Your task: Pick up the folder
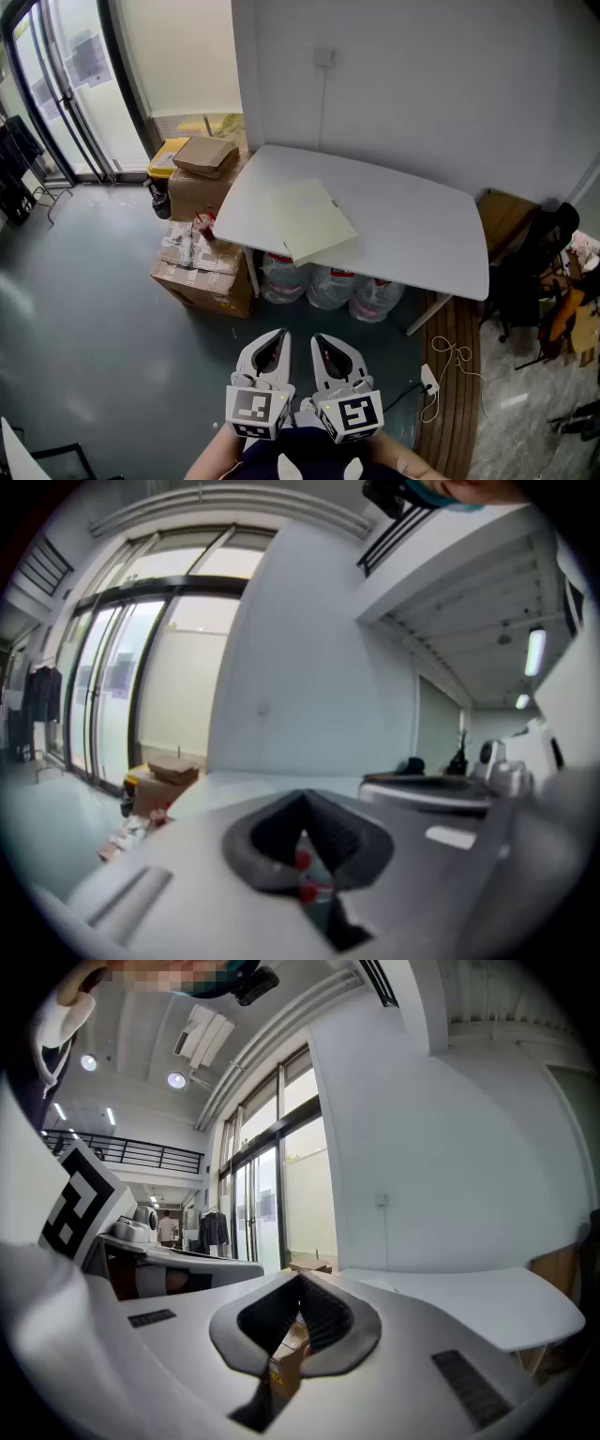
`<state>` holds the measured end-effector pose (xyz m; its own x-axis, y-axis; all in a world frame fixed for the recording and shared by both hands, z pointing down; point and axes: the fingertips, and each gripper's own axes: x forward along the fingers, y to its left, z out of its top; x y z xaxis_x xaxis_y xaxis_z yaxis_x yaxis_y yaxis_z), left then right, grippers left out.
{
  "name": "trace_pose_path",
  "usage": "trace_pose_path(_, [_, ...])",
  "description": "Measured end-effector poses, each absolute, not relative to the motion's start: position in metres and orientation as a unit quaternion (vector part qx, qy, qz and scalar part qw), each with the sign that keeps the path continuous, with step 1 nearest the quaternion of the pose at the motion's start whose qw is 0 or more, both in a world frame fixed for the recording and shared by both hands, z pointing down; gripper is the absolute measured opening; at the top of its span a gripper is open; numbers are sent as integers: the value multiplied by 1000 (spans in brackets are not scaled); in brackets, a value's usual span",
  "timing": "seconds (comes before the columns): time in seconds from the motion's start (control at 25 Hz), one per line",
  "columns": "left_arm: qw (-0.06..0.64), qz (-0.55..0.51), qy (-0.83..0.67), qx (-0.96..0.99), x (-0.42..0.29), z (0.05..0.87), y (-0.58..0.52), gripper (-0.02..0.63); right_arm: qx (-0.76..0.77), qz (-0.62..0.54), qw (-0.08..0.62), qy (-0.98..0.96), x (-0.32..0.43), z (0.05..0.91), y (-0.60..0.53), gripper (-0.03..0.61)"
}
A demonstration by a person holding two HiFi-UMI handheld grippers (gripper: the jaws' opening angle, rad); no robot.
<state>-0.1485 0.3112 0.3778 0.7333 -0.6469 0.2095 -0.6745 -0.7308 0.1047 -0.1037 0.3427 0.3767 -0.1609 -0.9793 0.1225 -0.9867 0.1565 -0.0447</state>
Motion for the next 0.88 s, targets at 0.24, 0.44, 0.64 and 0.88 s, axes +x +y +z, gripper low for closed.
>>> trace_pose_path(0.24, [92,83,-366,923,-140,382,321,5,638,65,30,-767,-96,383,349,11])
trace_pose_path(0.44, [97,88,-383,914,-142,391,329,5,624,68,26,-778,-95,389,354,11])
trace_pose_path(0.64, [100,96,-390,910,-142,397,328,5,618,70,21,-783,-96,392,354,11])
trace_pose_path(0.88, [107,101,-388,910,-138,406,306,5,624,77,27,-777,-90,399,334,11])
